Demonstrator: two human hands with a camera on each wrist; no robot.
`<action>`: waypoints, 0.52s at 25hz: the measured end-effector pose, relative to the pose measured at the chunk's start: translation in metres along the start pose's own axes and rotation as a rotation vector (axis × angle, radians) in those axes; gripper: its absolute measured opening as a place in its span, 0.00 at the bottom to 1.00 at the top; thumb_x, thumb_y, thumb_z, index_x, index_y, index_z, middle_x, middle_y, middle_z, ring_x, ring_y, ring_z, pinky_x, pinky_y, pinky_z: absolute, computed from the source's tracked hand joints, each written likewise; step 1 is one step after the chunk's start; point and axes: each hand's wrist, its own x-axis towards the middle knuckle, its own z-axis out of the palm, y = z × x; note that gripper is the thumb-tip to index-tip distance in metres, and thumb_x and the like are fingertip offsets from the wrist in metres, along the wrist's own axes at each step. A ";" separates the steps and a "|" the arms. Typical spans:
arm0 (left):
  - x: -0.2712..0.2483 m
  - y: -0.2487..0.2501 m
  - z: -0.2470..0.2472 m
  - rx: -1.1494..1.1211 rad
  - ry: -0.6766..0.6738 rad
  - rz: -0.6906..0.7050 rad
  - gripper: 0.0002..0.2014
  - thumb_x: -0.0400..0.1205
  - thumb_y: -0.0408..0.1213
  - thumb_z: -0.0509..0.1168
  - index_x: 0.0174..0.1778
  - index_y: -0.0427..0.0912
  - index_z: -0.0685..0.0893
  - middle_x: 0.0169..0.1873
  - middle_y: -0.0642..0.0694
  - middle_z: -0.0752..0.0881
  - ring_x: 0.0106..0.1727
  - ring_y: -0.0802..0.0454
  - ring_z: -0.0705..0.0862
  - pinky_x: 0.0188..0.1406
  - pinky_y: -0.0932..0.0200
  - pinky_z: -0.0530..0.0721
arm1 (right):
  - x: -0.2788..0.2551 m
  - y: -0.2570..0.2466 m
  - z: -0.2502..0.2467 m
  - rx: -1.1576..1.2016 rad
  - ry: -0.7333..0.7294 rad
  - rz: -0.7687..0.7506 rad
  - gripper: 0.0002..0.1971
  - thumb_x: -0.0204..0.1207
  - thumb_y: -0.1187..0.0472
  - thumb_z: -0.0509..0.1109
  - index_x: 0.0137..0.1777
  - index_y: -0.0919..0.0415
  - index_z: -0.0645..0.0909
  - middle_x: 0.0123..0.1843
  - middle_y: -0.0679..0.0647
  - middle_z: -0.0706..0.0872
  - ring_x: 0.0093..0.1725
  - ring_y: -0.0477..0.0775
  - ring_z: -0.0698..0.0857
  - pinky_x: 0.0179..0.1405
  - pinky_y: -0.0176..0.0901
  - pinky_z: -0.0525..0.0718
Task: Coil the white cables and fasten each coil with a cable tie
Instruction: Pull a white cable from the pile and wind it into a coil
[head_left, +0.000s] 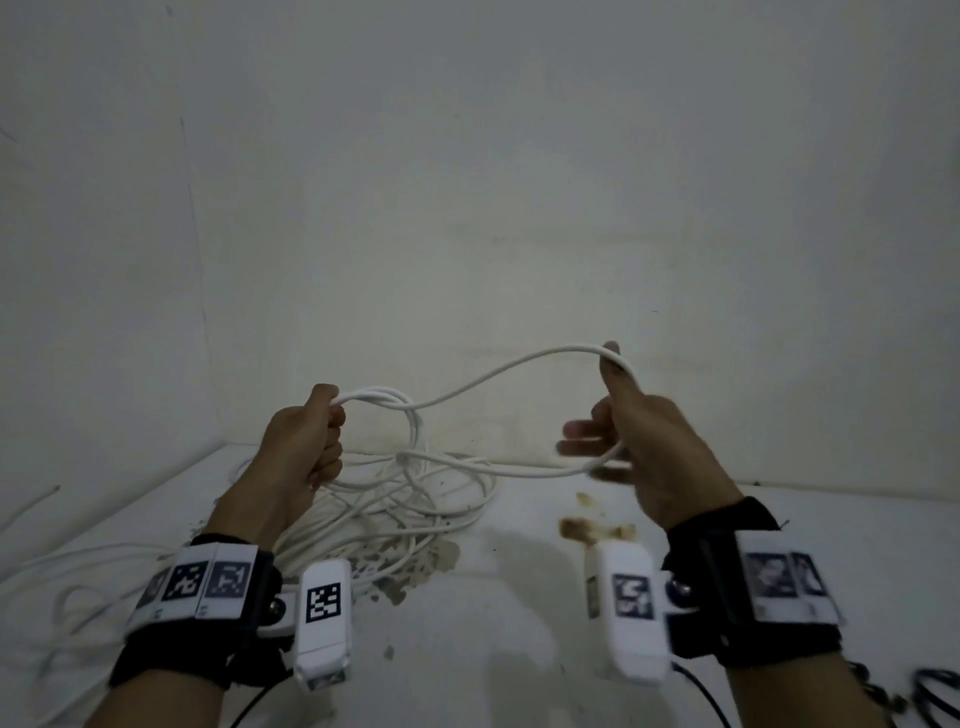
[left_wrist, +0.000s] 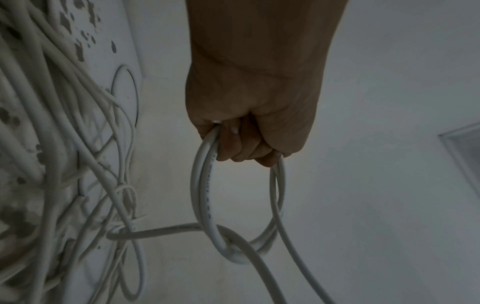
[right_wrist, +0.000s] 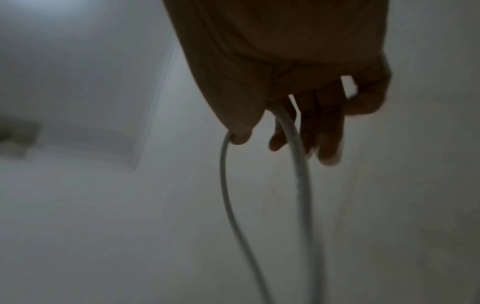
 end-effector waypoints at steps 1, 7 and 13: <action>0.001 0.000 -0.002 -0.002 0.004 0.001 0.21 0.87 0.45 0.58 0.27 0.45 0.68 0.14 0.53 0.59 0.13 0.56 0.54 0.15 0.66 0.53 | -0.001 0.000 0.001 0.146 -0.139 0.102 0.30 0.77 0.32 0.65 0.26 0.55 0.69 0.19 0.52 0.76 0.22 0.54 0.83 0.34 0.45 0.81; 0.006 -0.008 -0.020 0.049 0.020 -0.057 0.19 0.86 0.44 0.58 0.28 0.45 0.68 0.15 0.54 0.59 0.14 0.57 0.54 0.16 0.67 0.54 | -0.004 -0.013 -0.018 -0.475 0.324 -0.617 0.14 0.66 0.59 0.77 0.27 0.59 0.74 0.19 0.47 0.73 0.20 0.48 0.71 0.25 0.40 0.69; 0.009 -0.005 -0.036 0.188 0.089 -0.032 0.18 0.86 0.45 0.58 0.31 0.41 0.72 0.14 0.53 0.61 0.15 0.55 0.56 0.21 0.63 0.56 | 0.008 -0.006 -0.015 -0.554 0.419 -0.922 0.04 0.79 0.64 0.72 0.45 0.58 0.79 0.34 0.51 0.82 0.32 0.49 0.79 0.35 0.42 0.77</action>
